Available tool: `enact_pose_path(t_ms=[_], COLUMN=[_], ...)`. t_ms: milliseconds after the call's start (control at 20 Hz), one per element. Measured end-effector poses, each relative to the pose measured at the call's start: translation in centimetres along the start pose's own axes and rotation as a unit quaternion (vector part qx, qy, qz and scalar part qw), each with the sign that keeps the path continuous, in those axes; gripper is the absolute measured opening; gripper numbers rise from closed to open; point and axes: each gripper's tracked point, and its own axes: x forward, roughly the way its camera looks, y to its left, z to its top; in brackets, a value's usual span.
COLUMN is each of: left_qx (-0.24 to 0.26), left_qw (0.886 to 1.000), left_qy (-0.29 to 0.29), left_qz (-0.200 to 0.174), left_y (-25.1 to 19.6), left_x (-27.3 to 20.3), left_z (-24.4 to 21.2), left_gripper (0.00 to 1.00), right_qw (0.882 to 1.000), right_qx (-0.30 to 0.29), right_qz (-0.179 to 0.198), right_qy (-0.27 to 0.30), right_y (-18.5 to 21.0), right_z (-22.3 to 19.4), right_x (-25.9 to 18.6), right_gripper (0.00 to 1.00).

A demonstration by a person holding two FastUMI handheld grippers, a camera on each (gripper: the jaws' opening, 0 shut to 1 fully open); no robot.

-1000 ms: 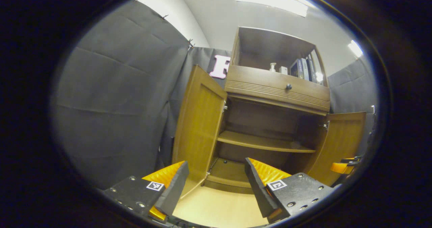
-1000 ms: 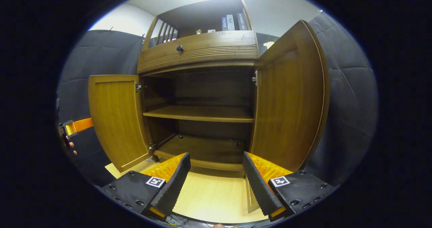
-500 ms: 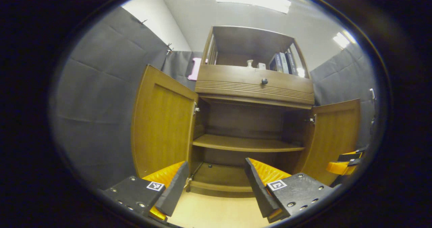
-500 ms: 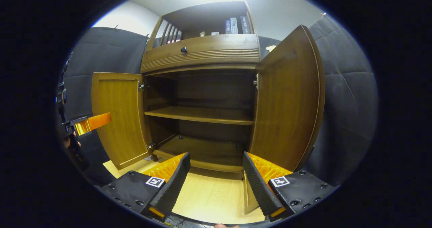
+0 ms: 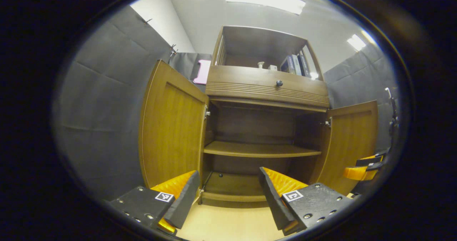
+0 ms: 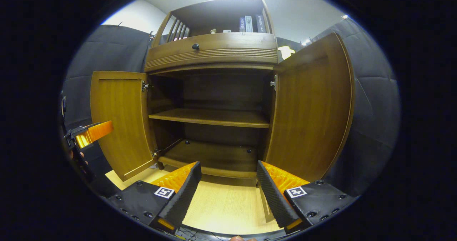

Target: Open the right door of the double-door shoe cabinet with the right hand, and open the left door with the left hand.

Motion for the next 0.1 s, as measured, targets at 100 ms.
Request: enact_pose_path(t_ms=[100], left_qx=[0.027], left_qw=[1.0], left_qy=[-0.005], left_qz=[0.004], left_y=[0.95], left_x=[-0.21], left_z=[-0.26], left_gripper=[0.94], right_qw=[1.0], right_qx=[-0.006], right_qz=[-0.009], right_qy=[0.005], right_y=[0.7], right_z=[0.19], right_x=[0.13], right_gripper=[0.94])
